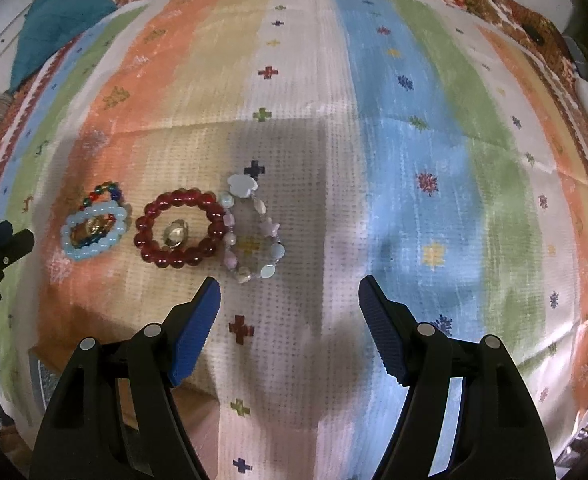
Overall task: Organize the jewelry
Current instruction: 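Grasp the light blue beaded bracelet with left gripper while right gripper grasps white beaded bracelet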
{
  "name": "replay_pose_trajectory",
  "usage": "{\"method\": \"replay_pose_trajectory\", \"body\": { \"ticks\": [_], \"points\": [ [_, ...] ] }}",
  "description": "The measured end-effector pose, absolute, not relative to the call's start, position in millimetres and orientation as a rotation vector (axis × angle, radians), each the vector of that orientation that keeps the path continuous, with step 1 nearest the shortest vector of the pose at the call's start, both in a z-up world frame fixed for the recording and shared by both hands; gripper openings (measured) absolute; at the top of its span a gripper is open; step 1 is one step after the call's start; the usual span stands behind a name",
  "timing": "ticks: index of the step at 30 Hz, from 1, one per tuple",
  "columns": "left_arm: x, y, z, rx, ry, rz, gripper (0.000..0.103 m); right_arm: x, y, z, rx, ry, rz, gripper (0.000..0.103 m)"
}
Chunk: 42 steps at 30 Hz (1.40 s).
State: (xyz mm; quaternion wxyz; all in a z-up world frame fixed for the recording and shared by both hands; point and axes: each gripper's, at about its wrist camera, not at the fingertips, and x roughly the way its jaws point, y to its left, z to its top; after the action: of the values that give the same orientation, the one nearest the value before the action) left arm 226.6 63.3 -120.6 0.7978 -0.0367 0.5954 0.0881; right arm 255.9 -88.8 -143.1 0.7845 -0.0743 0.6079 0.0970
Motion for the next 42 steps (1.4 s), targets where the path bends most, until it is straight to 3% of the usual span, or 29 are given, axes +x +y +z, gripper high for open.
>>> {"method": "replay_pose_trajectory", "body": {
  "ticks": [14,20,21,26,29,42],
  "points": [
    [250.0,61.4,-149.1,-0.045,1.341,0.176,0.048,275.3,-81.9,-160.1,-0.177,1.337,0.204,0.072],
    [258.3,60.2,-160.7,-0.035,1.371,0.160,0.039,280.8,-80.5,-169.6,-0.190,1.354,0.208,0.071],
    [259.1,59.3,-162.3,-0.033,1.375,0.157,0.036,282.6,-79.4,-171.4,-0.190,1.358,0.209,0.066],
    [263.5,56.5,-169.4,-0.011,1.391,0.143,0.025,286.5,-75.0,-175.8,-0.213,1.353,0.204,0.059],
    [265.4,50.8,-169.6,0.000,1.395,0.126,0.013,288.9,-72.7,-178.9,-0.232,1.350,0.191,0.047],
    [261.4,55.7,-161.1,-0.008,1.376,0.124,0.011,288.6,-88.0,-176.7,-0.250,1.322,0.166,0.011]
  ]
}}
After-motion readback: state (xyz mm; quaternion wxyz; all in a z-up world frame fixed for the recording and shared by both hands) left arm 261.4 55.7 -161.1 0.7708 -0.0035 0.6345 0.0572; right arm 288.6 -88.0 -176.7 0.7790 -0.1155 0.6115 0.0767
